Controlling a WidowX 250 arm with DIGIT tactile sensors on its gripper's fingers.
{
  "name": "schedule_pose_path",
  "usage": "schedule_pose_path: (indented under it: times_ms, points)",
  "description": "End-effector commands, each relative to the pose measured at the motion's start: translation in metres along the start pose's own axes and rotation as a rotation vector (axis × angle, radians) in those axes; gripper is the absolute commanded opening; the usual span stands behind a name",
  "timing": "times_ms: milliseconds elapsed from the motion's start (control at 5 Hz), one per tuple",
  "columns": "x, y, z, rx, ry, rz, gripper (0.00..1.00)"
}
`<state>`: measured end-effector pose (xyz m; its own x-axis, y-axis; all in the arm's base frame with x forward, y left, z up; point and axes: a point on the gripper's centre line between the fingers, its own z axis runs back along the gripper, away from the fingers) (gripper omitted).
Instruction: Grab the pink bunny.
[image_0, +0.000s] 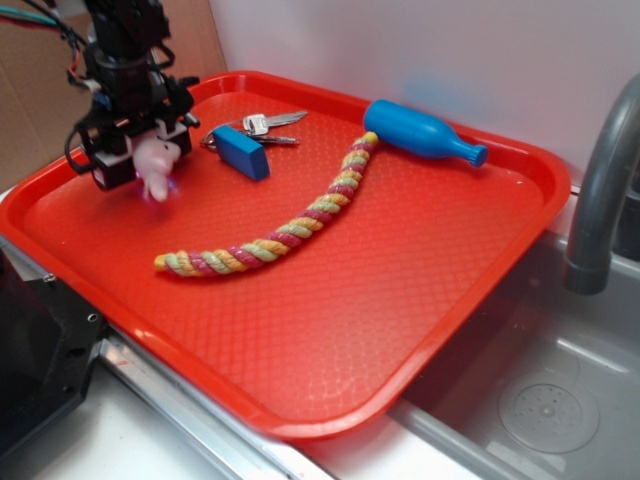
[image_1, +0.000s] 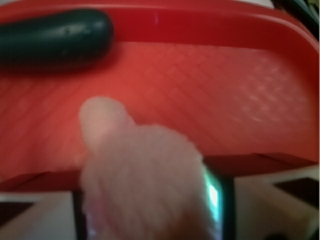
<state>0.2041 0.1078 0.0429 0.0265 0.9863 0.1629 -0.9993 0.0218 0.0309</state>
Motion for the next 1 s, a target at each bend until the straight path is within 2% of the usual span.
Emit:
schedule_pose_path:
  times_ms: [0,200,400,600,800]
  points:
    - [-0.030,-0.006,0.114,-0.164,0.027,-0.465,0.00]
    - [-0.062,0.002,0.150,-0.286,0.123,-0.701,0.00]
    - [-0.079,0.017,0.166,-0.322,0.151,-0.948,0.00]
    - [-0.080,0.032,0.173,-0.363,0.172,-1.170,0.00]
    - [-0.069,0.032,0.169,-0.333,0.220,-1.078,0.00]
